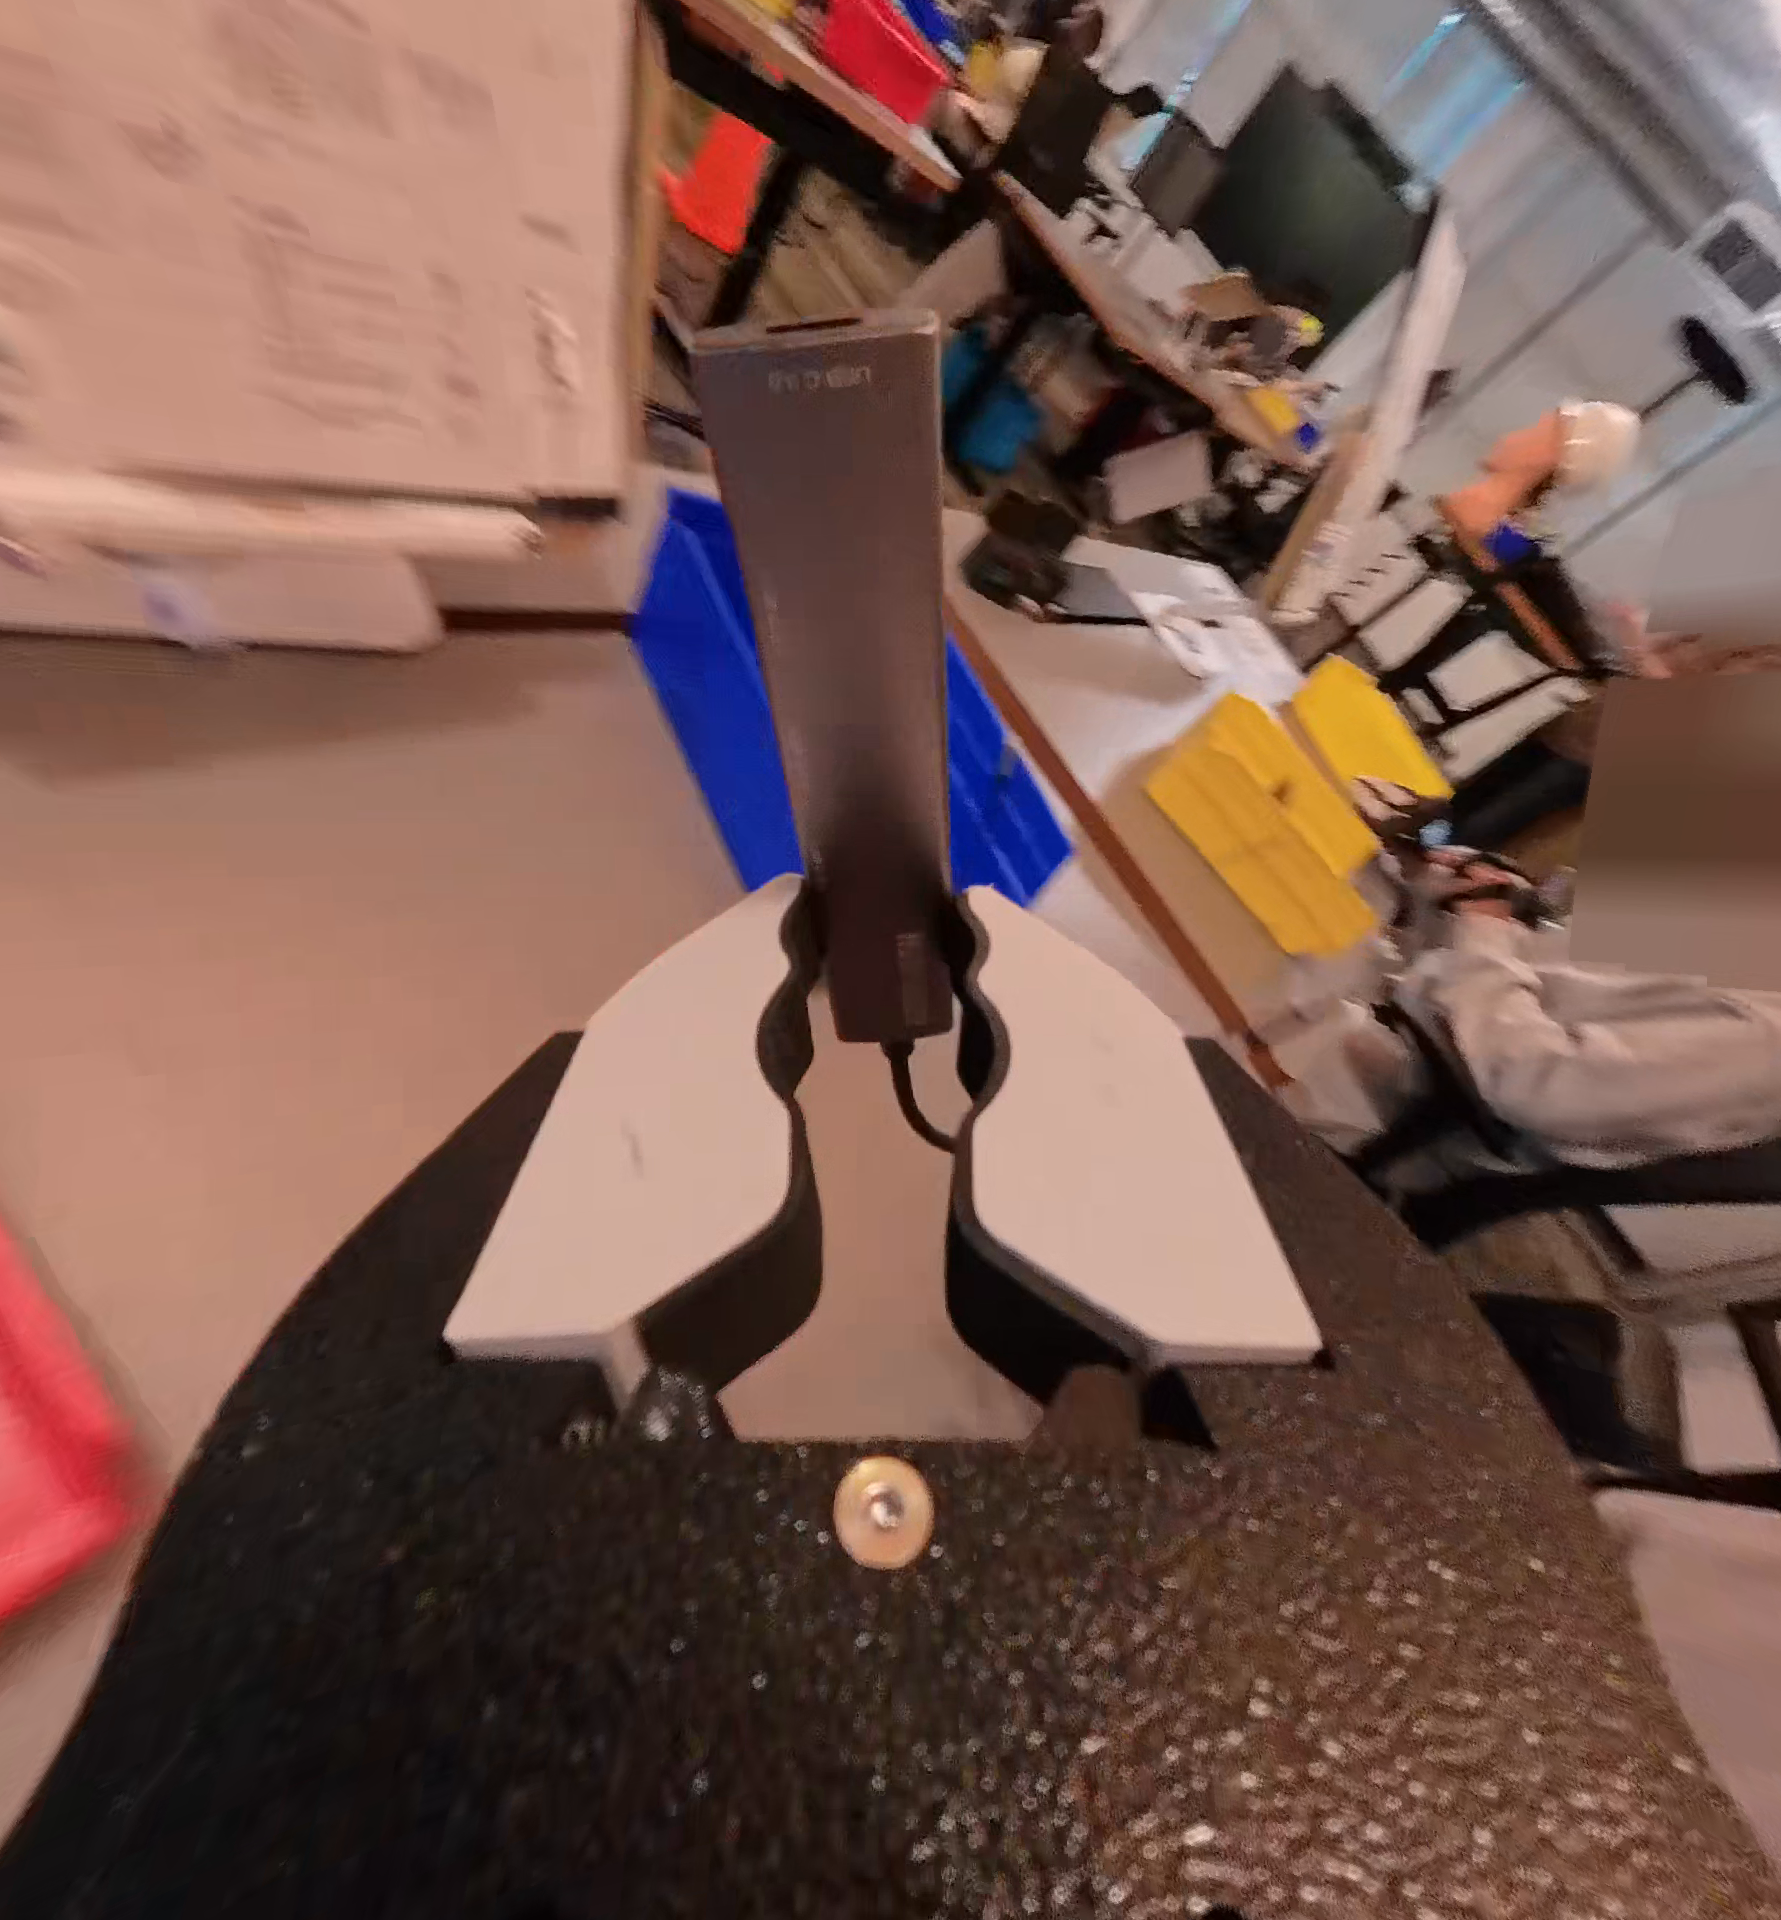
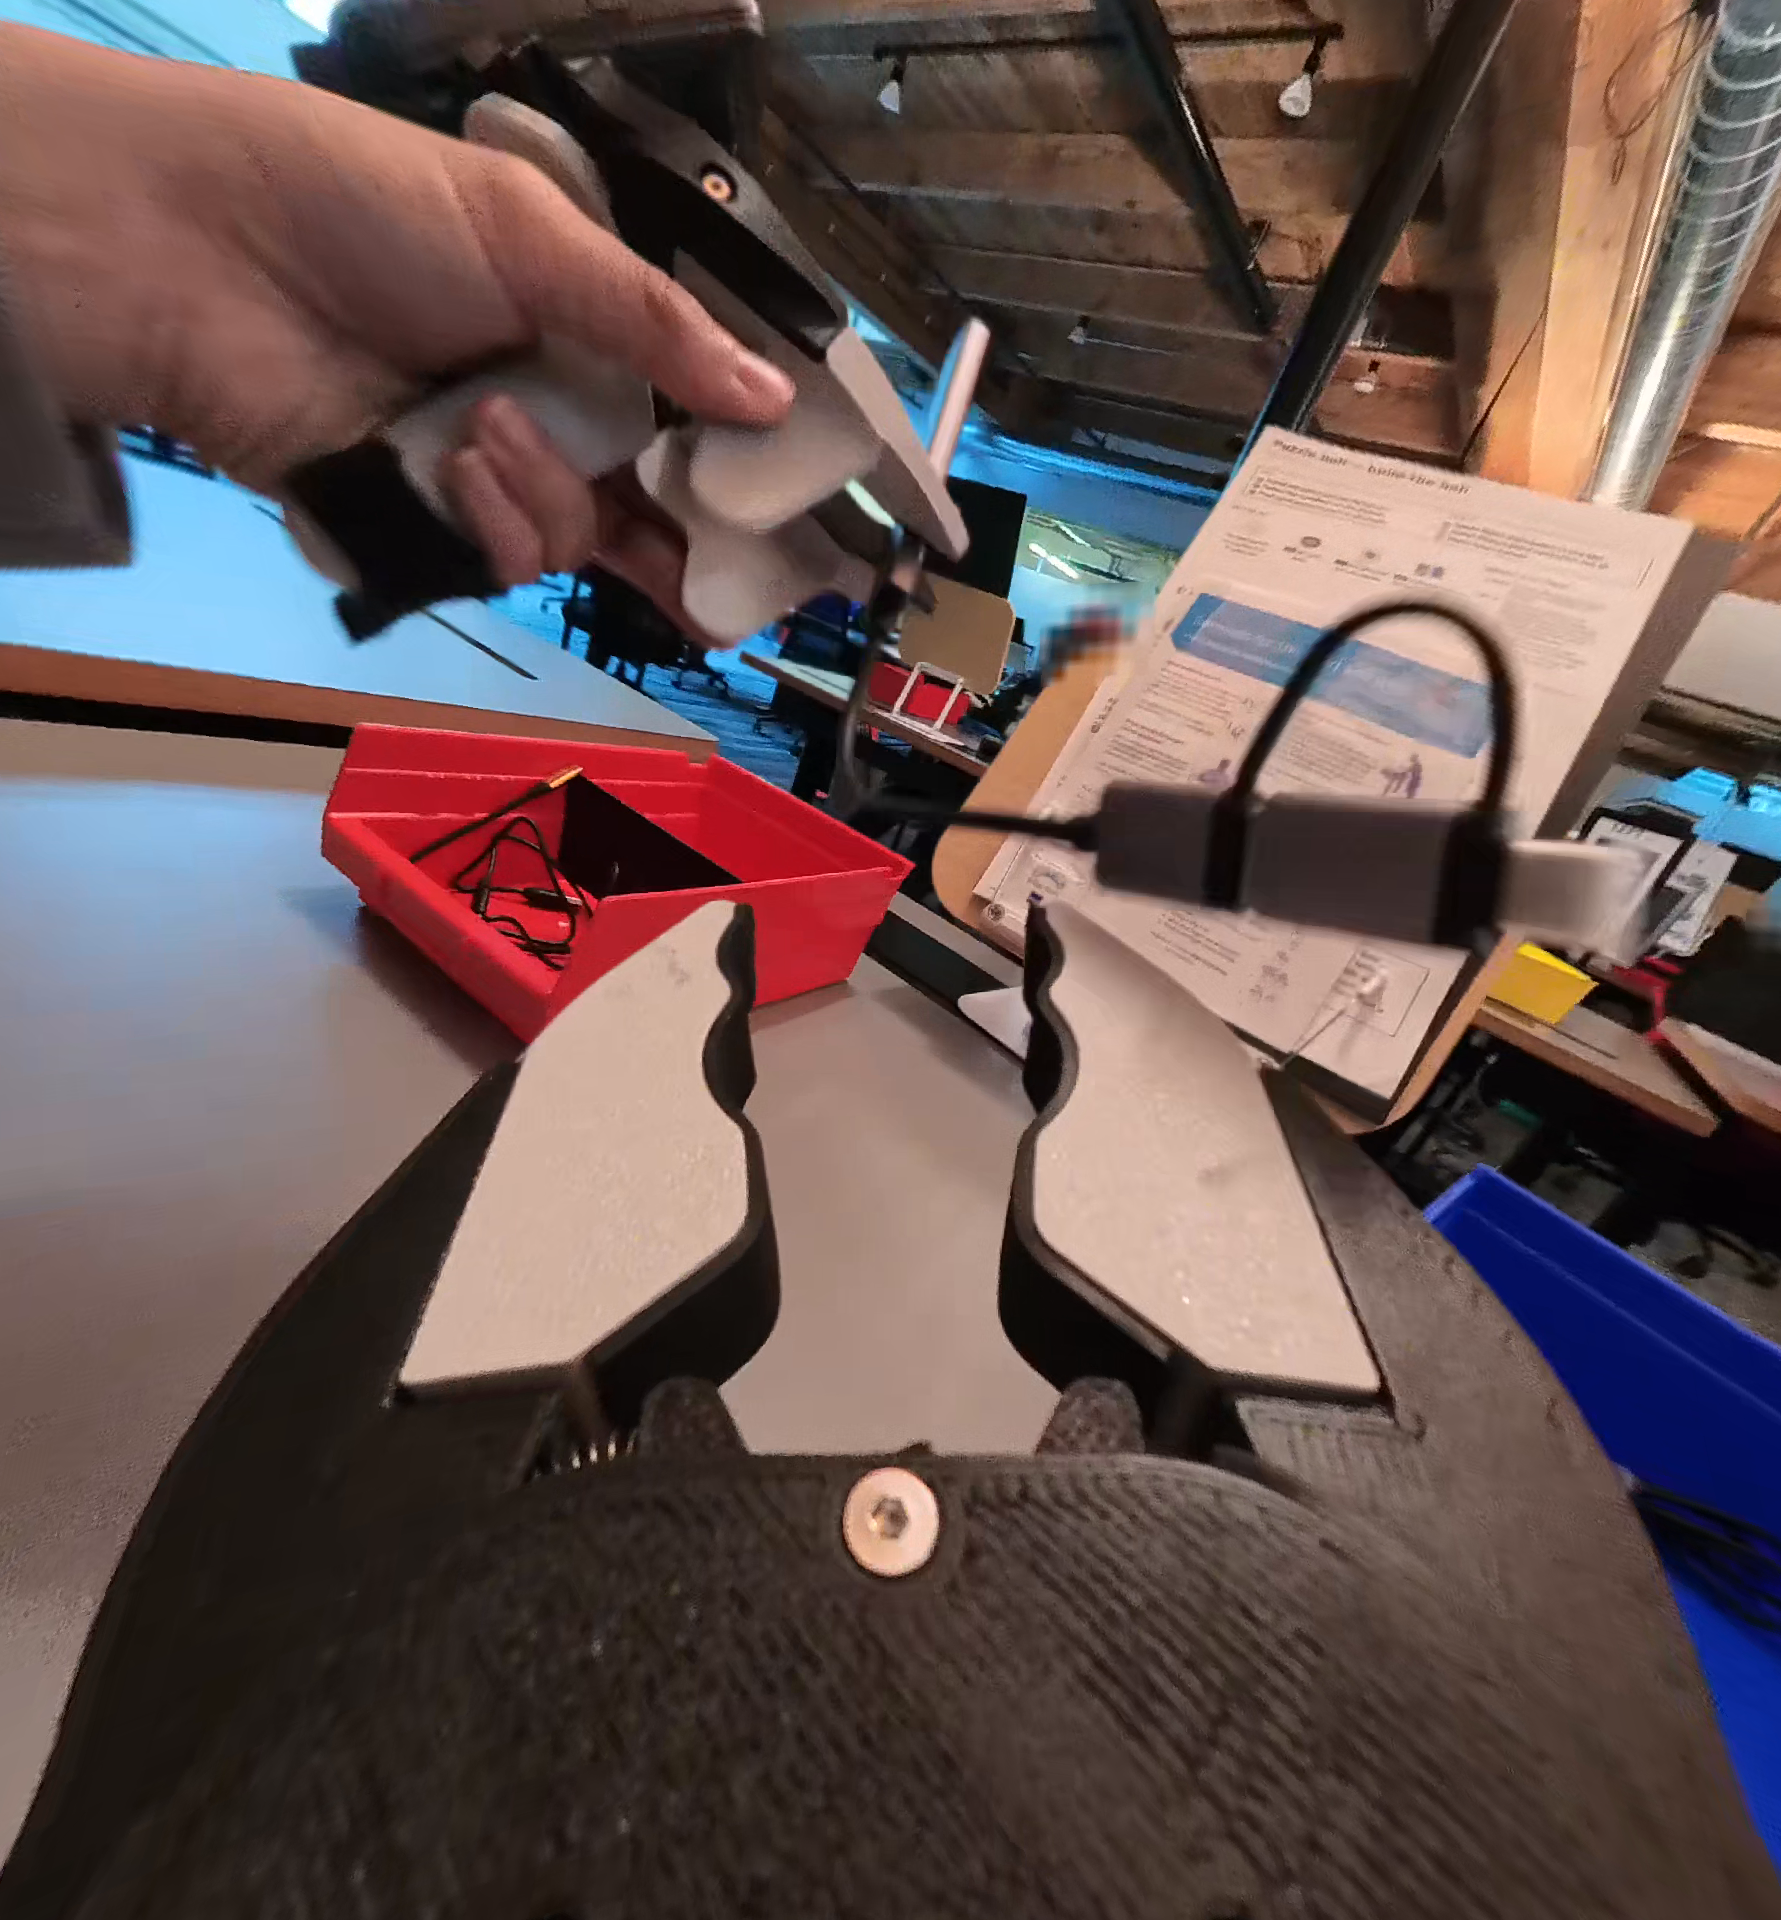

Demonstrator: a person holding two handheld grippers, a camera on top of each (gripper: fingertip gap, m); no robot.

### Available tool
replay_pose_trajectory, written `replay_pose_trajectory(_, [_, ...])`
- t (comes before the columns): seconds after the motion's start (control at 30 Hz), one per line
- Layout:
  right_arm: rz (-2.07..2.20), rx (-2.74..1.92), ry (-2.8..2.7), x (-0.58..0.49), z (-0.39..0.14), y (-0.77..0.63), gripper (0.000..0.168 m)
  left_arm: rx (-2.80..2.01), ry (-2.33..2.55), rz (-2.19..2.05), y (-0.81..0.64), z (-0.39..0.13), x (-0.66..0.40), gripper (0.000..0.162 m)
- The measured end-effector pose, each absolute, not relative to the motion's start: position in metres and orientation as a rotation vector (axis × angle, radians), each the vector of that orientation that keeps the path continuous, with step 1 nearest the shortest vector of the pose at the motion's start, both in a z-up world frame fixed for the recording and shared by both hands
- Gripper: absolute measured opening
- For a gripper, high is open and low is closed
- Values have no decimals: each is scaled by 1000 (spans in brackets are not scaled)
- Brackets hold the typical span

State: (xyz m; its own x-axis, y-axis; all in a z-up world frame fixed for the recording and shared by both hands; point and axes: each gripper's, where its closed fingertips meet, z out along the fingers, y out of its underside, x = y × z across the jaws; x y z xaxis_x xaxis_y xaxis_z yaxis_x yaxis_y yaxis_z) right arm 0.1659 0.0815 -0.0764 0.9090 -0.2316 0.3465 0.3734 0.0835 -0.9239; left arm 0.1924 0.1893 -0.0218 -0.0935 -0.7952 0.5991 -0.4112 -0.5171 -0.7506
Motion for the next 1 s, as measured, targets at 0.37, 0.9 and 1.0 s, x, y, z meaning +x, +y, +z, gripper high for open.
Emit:
replay_pose_trajectory(0.37, [-399, -1601, -472, 137, -123, 94, 54, -1885, 1014, -1502, 169, -112, 179, 23])
replay_pose_trajectory(0.9, [-158, -1418, -207, 169, -101, 84, 35, -1441, 1298, -1706, 102, -88, 186, 23])
replay_pose_trajectory(1.0, [-227, -1425, -199, 174, -106, 86, 28, -1477, 1272, -1843, 86, -95, 191, 23])
